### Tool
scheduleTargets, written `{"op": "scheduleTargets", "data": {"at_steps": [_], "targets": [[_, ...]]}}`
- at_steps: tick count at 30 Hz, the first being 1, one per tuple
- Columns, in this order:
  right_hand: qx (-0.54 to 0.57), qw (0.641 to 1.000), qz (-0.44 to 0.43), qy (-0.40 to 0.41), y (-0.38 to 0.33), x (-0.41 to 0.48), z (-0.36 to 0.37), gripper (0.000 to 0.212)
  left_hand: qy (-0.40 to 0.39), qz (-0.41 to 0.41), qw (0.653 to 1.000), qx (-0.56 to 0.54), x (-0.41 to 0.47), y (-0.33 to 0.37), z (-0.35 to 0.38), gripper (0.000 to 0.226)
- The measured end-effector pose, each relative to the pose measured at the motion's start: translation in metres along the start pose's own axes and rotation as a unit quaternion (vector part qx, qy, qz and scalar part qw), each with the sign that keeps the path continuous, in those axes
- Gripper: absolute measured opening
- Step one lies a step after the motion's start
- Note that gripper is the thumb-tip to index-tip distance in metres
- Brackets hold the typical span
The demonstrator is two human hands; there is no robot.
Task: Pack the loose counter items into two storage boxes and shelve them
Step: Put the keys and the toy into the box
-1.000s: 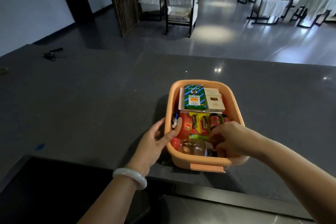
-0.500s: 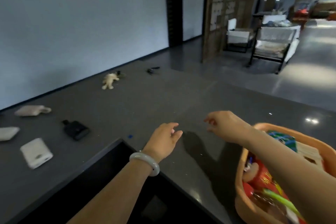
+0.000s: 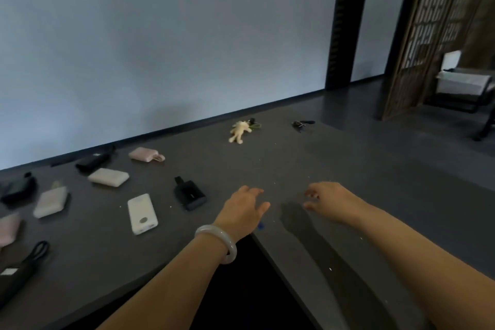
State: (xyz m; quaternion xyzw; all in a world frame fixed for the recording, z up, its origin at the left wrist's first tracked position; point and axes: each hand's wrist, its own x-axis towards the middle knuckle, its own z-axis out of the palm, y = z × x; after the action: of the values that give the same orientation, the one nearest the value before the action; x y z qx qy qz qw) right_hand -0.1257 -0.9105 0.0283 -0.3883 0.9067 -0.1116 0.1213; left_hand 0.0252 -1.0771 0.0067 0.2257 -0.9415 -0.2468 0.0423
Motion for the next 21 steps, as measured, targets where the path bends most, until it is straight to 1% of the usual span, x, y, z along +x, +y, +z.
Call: {"op": "scheduleTargets", "data": {"at_steps": [3,8,10,13,17,21], "targets": [[-0.001,1.0,0.004,-0.005,-0.014,0.037,-0.009,0.044,0.006,0.003,1.0,0.026,0.03,-0.02,-0.02,0.051],[0.009,0.999,0.022,0.022,-0.028,0.103,-0.027,0.047,0.007,0.029,0.998,0.059,0.101,-0.048,-0.053,0.052],[0.011,0.999,0.028,0.028,-0.028,0.127,-0.03,0.045,0.011,0.043,0.997,0.067,0.131,-0.055,-0.058,0.052],[0.019,0.999,0.038,0.017,-0.025,0.162,-0.028,0.045,0.007,0.056,0.996,0.071,0.172,-0.064,-0.059,0.052],[0.025,0.999,0.038,0.007,-0.007,0.214,-0.03,0.047,-0.01,0.048,0.996,0.069,0.23,-0.066,-0.054,0.051],[0.034,0.999,0.039,-0.007,0.021,0.271,-0.031,0.042,-0.033,0.015,0.996,0.078,0.279,-0.069,-0.044,0.053]]}}
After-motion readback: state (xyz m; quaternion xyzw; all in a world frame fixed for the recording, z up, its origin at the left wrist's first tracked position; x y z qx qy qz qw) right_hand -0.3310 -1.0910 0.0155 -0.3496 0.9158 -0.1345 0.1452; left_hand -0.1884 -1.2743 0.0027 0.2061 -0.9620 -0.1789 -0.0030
